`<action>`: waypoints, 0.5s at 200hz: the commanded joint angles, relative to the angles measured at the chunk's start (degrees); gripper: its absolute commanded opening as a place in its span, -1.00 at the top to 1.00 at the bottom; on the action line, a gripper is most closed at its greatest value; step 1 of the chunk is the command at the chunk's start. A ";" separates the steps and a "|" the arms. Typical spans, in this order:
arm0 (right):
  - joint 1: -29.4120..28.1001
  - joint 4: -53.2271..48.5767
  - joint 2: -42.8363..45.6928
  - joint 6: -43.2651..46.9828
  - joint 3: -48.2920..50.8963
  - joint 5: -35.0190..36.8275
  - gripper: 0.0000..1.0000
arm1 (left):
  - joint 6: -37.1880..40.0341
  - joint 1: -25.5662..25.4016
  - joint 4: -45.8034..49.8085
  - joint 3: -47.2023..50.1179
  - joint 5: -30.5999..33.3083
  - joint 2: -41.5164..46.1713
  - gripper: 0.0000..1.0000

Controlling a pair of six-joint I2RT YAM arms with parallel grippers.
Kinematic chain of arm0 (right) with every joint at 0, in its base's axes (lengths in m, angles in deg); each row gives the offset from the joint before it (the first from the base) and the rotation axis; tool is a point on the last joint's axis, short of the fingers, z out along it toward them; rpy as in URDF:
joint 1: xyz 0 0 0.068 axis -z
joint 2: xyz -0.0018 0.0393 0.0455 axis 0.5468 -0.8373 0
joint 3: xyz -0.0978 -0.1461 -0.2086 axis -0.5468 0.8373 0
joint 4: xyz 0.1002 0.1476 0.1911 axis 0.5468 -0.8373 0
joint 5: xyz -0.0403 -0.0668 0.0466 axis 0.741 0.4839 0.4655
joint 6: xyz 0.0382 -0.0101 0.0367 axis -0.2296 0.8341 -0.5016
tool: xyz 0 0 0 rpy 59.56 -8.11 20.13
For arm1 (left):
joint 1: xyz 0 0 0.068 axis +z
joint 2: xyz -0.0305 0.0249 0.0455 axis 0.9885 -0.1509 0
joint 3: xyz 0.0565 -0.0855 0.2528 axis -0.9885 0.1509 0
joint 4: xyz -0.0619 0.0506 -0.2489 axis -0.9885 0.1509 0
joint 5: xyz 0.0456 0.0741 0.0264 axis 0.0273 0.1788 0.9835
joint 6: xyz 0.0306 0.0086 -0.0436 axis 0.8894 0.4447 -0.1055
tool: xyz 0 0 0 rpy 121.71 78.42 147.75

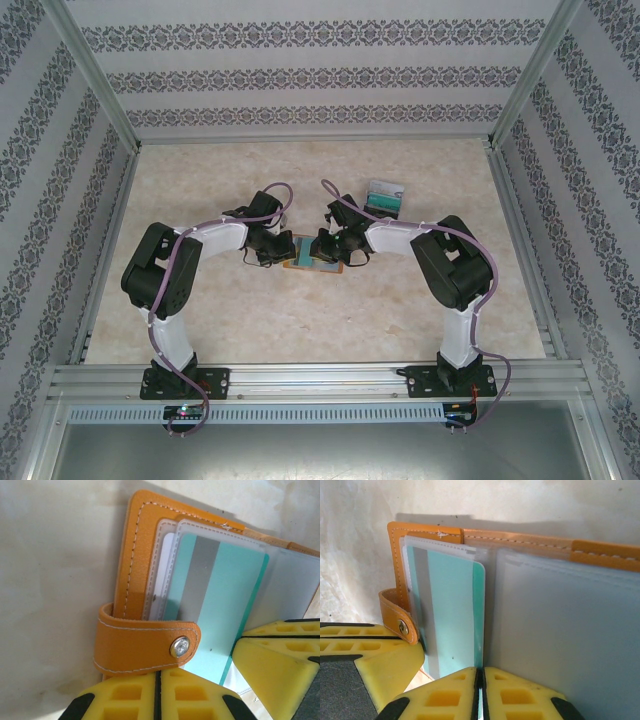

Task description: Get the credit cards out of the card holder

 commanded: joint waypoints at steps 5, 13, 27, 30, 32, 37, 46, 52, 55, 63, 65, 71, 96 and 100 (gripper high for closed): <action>-1.00 0.39 -1.42 0.49 -1.81 -0.97 0.79 | 1.17 -0.97 2.44 -0.13 0.16 -2.07 1.00; -1.07 0.47 -1.42 0.46 -1.85 -0.99 0.87 | 1.16 -1.04 2.44 -0.09 0.20 -1.98 1.00; -1.05 0.41 -1.29 0.62 -1.59 -0.98 1.00 | 1.02 -0.98 2.57 0.04 0.33 -1.87 1.00; -0.98 0.41 -1.21 0.63 -1.48 -0.91 1.00 | 1.01 -0.94 2.61 0.02 0.42 -1.87 1.00; -0.99 0.35 -1.13 0.72 -1.46 -0.84 1.00 | 1.01 -0.90 2.66 0.05 0.50 -1.80 1.00; -0.94 0.29 -0.95 0.72 -1.29 -0.64 1.00 | 1.05 -1.04 2.82 0.03 0.72 -1.66 1.00; -0.72 0.32 -0.39 0.82 -0.83 -0.34 1.00 | 1.01 -0.95 3.05 0.02 1.17 -1.58 1.00; -0.59 0.25 0.07 0.89 -0.45 -0.12 1.00 | 1.05 -0.92 3.26 0.02 1.54 -1.41 1.00; -0.44 0.27 0.32 0.94 -0.25 0.02 1.00 | 0.95 -0.92 3.31 0.05 1.76 -1.34 1.00; -0.07 0.18 1.08 1.06 0.47 0.37 1.00 | 0.94 -0.90 3.57 -0.03 2.35 -1.28 1.00; 0.07 0.18 1.26 1.11 0.65 0.43 1.00 | 0.97 -0.95 3.58 0.03 2.48 -1.28 1.00; 0.43 0.07 1.88 1.24 1.18 0.53 1.00 | 0.92 -0.89 3.69 0.10 2.63 -1.14 1.00; 1.93 -0.22 4.17 1.96 3.08 0.98 1.00 | 0.94 -0.49 3.80 0.34 2.99 -1.17 1.00; 2.13 -0.35 4.40 2.03 3.31 0.97 1.00 | 0.85 -0.45 3.76 0.34 3.00 -1.19 1.00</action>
